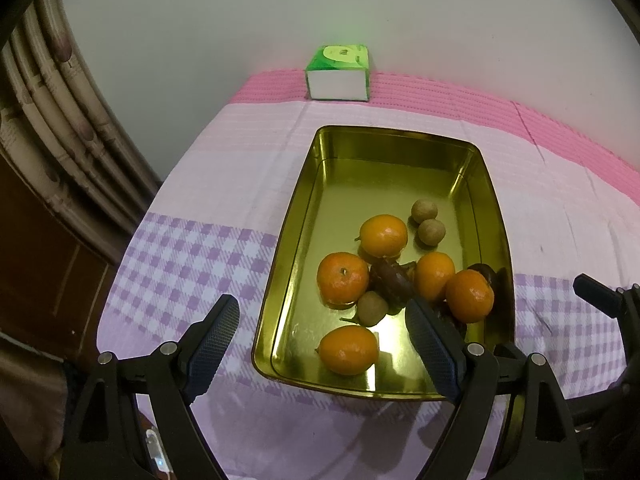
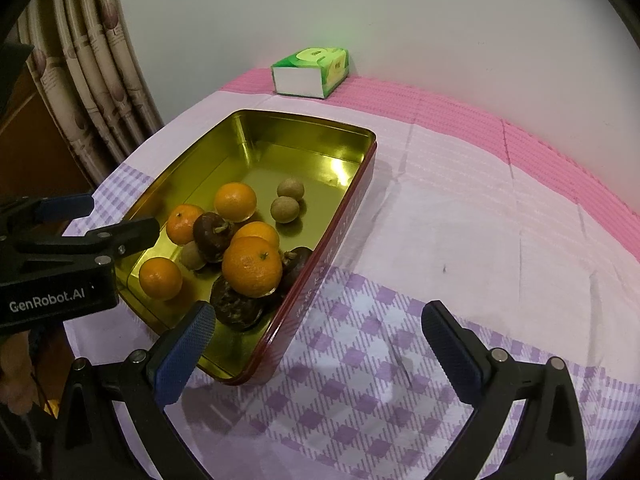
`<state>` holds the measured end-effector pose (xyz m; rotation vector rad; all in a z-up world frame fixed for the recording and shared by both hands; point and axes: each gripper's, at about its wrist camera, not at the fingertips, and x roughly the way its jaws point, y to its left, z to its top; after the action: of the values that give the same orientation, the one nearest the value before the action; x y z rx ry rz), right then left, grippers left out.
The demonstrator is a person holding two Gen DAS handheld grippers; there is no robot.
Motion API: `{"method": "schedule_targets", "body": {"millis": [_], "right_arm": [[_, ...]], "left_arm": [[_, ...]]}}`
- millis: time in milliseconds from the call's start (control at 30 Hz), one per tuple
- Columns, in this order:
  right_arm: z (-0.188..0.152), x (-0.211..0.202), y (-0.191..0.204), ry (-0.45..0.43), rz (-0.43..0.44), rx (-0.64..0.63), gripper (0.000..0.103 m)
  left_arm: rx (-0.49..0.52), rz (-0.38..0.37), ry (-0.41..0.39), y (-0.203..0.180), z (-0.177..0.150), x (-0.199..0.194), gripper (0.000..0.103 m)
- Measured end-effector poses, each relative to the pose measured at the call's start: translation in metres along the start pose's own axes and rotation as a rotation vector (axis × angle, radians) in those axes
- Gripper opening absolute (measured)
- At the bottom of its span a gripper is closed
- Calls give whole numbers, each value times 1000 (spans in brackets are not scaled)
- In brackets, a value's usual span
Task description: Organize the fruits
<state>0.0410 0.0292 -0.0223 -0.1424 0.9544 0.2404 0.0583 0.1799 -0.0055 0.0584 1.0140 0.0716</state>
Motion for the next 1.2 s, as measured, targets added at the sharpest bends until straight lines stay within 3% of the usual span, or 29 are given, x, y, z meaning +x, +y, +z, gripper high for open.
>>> {"method": "schedule_targets", "body": {"millis": [1200], "right_arm": [[-6,-1,4,6,-5,-16,102]], "left_arm": [[24,5,-10,-6,0,0,85]]}}
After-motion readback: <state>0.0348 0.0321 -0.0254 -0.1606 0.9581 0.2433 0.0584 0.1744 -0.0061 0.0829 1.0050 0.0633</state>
